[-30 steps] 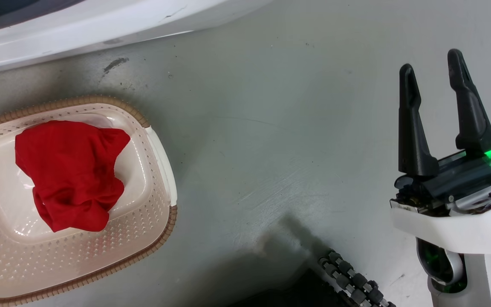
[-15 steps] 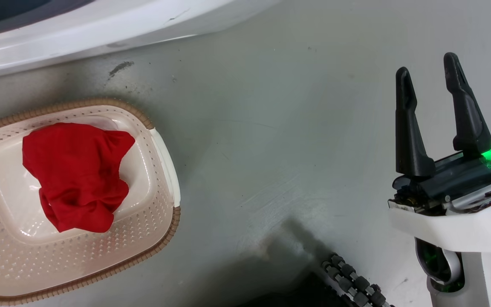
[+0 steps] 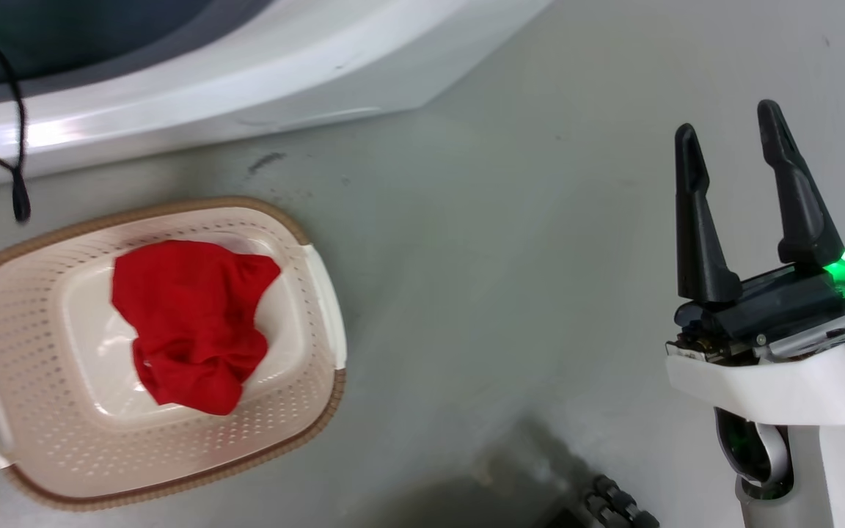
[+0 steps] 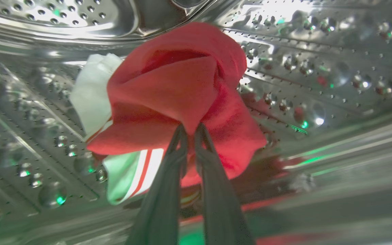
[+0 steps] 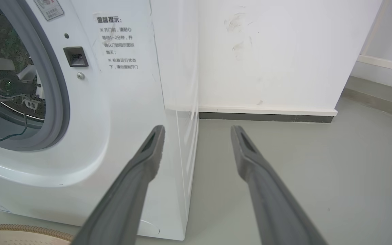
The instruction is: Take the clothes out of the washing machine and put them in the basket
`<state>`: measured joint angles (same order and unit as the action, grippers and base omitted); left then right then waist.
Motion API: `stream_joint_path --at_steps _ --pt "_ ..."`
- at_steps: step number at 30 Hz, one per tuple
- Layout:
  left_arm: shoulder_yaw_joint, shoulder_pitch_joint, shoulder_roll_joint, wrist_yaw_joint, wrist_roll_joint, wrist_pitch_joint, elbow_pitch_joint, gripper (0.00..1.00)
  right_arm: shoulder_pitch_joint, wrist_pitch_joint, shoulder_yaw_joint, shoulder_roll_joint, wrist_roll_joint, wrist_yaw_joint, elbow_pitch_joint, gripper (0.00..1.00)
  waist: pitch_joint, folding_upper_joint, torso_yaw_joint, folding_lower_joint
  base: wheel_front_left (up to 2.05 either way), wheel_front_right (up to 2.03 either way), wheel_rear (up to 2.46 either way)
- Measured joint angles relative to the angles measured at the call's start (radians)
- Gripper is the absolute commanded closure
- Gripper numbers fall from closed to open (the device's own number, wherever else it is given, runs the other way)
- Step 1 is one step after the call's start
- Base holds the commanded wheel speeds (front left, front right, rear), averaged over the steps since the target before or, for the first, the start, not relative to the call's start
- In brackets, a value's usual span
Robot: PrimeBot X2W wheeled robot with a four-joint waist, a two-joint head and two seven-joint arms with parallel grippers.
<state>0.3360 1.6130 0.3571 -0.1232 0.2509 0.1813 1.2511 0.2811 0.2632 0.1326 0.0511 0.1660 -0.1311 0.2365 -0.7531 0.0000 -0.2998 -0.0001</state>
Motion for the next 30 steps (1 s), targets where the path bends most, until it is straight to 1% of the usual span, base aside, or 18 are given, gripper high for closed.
stream_joint_path --at_steps 1,3,6,9,13,14,19,22,25,28,30 --pt "0.015 -0.016 -0.008 -0.001 -0.003 -0.012 -0.001 1.0 -0.002 0.0 -0.005 0.0 -0.008 0.0 -0.002 0.0 0.01 0.0 0.008 0.0 0.0 0.0 0.0" --pt "0.016 -0.045 -0.027 -0.005 0.012 -0.044 -0.002 1.0 -0.006 0.0 -0.012 0.0 -0.017 0.0 -0.009 0.0 0.03 0.0 0.026 0.0 0.0 0.0 0.0" --pt "0.041 -0.087 -0.041 -0.005 0.018 -0.092 -0.007 1.0 -0.01 0.0 -0.02 0.0 -0.028 0.0 -0.018 0.0 0.065 0.0 0.049 0.0 0.0 0.0 0.0" --pt "0.056 -0.146 -0.057 -0.005 0.047 -0.152 -0.022 1.0 -0.022 0.0 -0.025 0.0 -0.039 0.0 -0.028 0.0 0.104 0.0 0.07 0.0 0.0 0.0 0.0" --pt "0.091 -0.248 -0.08 -0.006 0.083 -0.224 -0.04 1.0 -0.046 0.0 -0.026 0.0 -0.056 0.0 -0.043 0.0 0.162 0.0 0.098 0.0 0.0 0.0 0.0" --pt "0.115 -0.323 -0.08 -0.006 0.11 -0.283 -0.054 1.0 -0.059 0.0 -0.023 -0.001 -0.072 0.0 -0.051 0.0 0.205 0.0 0.118 0.0 0.0 0.0 0.0" --pt "0.147 -0.44 -0.088 -0.006 0.166 -0.375 -0.094 1.0 -0.087 0.0 -0.029 0.0 -0.088 0.0 -0.062 0.0 0.276 0.0 0.148 0.0 0.0 0.0 0.0" --pt "0.167 -0.505 -0.085 -0.006 0.183 -0.415 -0.131 1.0 -0.112 0.0 -0.029 0.0 -0.097 0.0 -0.066 0.0 0.318 0.0 0.165 0.0 0.0 0.0 0.0" --pt "0.182 -0.564 -0.082 -0.006 0.183 -0.433 -0.175 1.0 -0.135 0.0 -0.026 0.0 -0.105 0.0 -0.075 0.0 0.358 0.0 0.184 0.0 0.0 0.0 0.0" --pt "0.17 -0.63 -0.078 -0.006 0.194 -0.441 -0.23 1.0 -0.161 0.0 -0.028 0.0 -0.112 0.0 -0.081 0.0 0.399 0.0 0.201 0.0 0.0 0.0 0.0" --pt "0.151 -0.677 -0.075 0.002 0.201 -0.441 -0.295 1.0 -0.182 0.0 -0.03 0.0 -0.115 0.0 -0.086 0.0 0.427 0.0 0.213 0.0 0.0 0.0 0.0"
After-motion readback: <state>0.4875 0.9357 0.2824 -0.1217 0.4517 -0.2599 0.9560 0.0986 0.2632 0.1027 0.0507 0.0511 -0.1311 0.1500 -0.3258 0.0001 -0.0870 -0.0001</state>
